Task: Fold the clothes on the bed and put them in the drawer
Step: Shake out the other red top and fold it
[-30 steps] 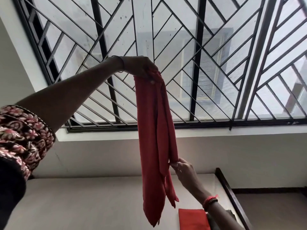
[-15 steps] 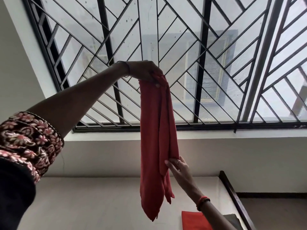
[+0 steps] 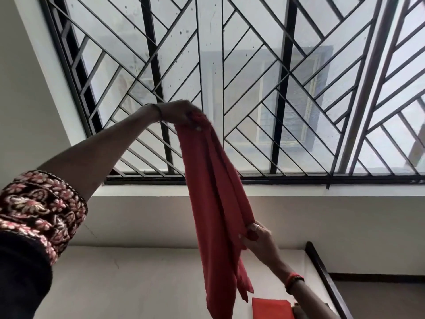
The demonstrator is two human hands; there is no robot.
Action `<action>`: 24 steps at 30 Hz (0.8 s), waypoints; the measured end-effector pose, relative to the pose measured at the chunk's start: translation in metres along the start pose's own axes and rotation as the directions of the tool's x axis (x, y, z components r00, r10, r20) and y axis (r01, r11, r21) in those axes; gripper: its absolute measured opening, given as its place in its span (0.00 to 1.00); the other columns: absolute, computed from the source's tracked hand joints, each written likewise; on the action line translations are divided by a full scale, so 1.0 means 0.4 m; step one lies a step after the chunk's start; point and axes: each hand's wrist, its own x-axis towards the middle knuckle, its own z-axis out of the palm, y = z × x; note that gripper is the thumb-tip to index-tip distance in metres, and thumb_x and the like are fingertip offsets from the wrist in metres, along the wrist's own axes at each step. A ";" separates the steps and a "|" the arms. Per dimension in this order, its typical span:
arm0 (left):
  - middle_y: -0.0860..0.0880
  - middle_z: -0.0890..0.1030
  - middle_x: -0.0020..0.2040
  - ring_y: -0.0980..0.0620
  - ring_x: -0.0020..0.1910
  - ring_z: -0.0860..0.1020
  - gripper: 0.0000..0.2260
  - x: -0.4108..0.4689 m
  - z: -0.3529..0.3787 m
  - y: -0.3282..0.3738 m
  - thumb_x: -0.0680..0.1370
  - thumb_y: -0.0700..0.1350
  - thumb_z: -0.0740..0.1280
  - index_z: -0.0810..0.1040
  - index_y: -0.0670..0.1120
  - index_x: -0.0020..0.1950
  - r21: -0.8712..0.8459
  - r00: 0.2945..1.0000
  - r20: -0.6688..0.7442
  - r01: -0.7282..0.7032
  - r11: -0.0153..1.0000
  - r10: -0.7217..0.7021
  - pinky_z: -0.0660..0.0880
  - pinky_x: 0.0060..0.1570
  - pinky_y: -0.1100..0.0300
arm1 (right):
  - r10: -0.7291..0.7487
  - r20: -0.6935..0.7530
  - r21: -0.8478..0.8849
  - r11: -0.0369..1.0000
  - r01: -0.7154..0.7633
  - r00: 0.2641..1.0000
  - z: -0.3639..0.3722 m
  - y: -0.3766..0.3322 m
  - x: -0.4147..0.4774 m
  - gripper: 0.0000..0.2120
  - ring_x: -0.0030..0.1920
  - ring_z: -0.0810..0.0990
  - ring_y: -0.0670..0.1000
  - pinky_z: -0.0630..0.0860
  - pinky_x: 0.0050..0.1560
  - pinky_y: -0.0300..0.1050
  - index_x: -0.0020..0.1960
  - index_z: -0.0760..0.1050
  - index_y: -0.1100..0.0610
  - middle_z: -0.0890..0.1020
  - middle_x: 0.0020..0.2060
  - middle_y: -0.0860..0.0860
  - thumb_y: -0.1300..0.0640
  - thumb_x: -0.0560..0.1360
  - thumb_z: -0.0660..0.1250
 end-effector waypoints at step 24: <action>0.44 0.82 0.44 0.42 0.47 0.79 0.13 -0.216 0.209 -0.208 0.70 0.51 0.61 0.80 0.51 0.50 -0.032 0.951 -0.046 0.306 0.952 -0.307 0.73 0.46 0.50 | -0.169 0.535 -0.180 0.934 0.307 0.827 -0.231 -0.024 0.053 0.10 0.40 0.77 0.35 0.75 0.45 0.34 0.51 0.80 0.56 0.80 0.39 0.38 0.58 0.70 0.74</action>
